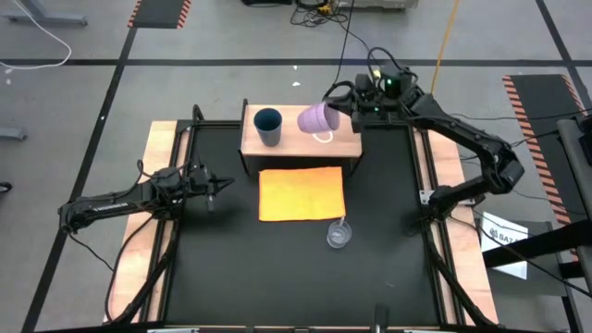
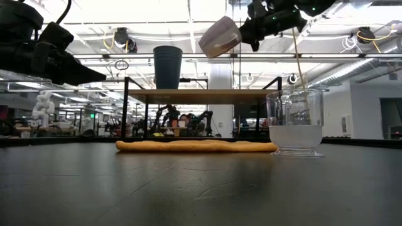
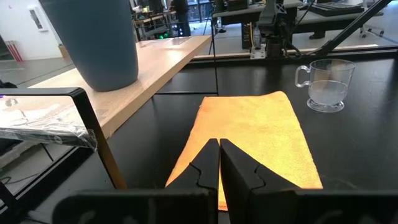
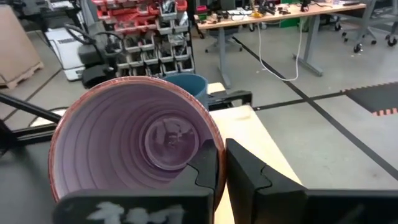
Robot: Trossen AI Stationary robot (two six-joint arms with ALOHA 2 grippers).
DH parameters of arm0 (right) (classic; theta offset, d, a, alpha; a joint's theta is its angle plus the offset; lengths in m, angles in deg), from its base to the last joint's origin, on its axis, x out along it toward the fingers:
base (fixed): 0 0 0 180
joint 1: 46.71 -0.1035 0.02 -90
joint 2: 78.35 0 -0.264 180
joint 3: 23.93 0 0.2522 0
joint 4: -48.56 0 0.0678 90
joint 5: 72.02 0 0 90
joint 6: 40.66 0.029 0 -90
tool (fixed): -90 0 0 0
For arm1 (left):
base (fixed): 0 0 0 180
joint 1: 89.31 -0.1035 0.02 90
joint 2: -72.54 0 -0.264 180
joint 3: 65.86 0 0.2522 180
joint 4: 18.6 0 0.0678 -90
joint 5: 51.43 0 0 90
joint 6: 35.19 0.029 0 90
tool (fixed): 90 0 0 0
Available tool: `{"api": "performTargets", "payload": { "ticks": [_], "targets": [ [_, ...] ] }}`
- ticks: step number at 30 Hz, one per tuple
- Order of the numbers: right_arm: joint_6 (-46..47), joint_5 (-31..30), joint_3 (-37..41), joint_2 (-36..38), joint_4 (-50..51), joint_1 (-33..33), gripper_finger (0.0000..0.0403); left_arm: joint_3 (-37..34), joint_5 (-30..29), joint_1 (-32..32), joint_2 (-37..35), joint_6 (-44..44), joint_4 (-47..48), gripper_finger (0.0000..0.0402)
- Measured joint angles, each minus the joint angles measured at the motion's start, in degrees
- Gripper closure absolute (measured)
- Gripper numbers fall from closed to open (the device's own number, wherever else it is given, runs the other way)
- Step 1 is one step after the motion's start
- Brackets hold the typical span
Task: Stack small to large cups/mugs on shelf
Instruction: Put the purple mug on the shelf
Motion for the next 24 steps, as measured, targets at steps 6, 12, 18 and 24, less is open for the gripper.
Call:
{"api": "performTargets", "payload": {
  "ticks": [6,12,18,24],
  "targets": [
    [-1.26,-0.03,-5.84,-2.57,4.78,2.14,0.0395,0.00,-0.02,0.00,-0.02,0.00,0.00,0.0385],
    [-1.94,1.62,-12.65,-6.20,12.03,2.87,0.0395,0.00,-0.02,0.00,0.00,0.04,0.02,0.0385],
    [-2.03,3.00,-16.66,-8.37,16.07,2.78,0.0395,0.00,-0.02,0.00,0.00,0.04,0.04,0.0385],
    [-1.59,2.81,-17.26,-8.48,16.33,2.82,0.0395,0.00,-0.03,0.00,0.00,0.24,0.04,0.0385]
  ]
}}
